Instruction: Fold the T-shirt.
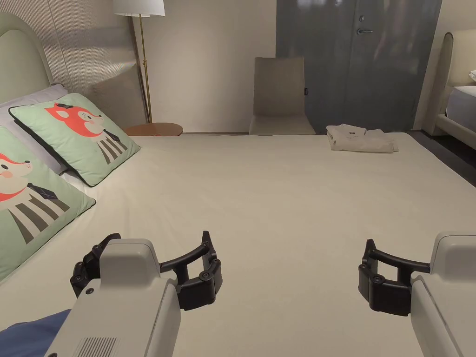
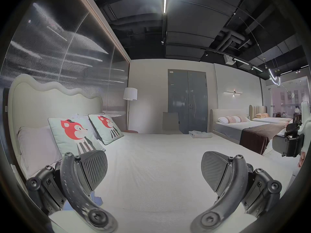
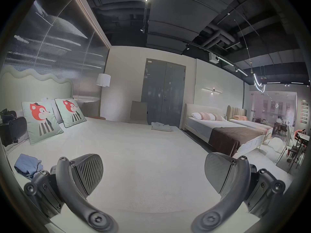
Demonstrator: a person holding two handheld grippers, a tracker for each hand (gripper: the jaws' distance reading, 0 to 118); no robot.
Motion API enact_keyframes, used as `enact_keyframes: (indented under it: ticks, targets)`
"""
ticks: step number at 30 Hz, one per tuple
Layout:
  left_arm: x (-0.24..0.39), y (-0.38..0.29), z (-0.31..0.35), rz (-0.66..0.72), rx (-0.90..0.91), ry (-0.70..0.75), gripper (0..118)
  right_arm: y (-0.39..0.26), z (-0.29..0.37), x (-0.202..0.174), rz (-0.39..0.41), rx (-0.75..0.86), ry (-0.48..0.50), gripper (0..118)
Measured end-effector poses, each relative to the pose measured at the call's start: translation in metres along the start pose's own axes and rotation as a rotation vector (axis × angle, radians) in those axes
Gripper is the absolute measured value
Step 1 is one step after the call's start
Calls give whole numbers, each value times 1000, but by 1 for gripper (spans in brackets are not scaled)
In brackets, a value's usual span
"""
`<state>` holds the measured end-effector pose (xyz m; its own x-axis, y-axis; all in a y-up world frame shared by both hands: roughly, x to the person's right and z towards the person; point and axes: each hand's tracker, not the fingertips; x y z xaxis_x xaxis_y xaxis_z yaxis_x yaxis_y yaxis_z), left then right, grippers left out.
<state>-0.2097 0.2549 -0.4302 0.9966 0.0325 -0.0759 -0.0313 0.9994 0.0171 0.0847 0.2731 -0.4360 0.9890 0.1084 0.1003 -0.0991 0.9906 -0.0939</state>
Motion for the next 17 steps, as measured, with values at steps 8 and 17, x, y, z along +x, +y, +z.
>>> enact_keyframes:
  ticks: [8,17]
  targets:
    - [0,0,0,3,-3,0,111,-1,-2,1,-8,-9,-2,118]
    - [0,-1,0,2,-6,3,111,-4,-2,1,-12,-19,3,118]
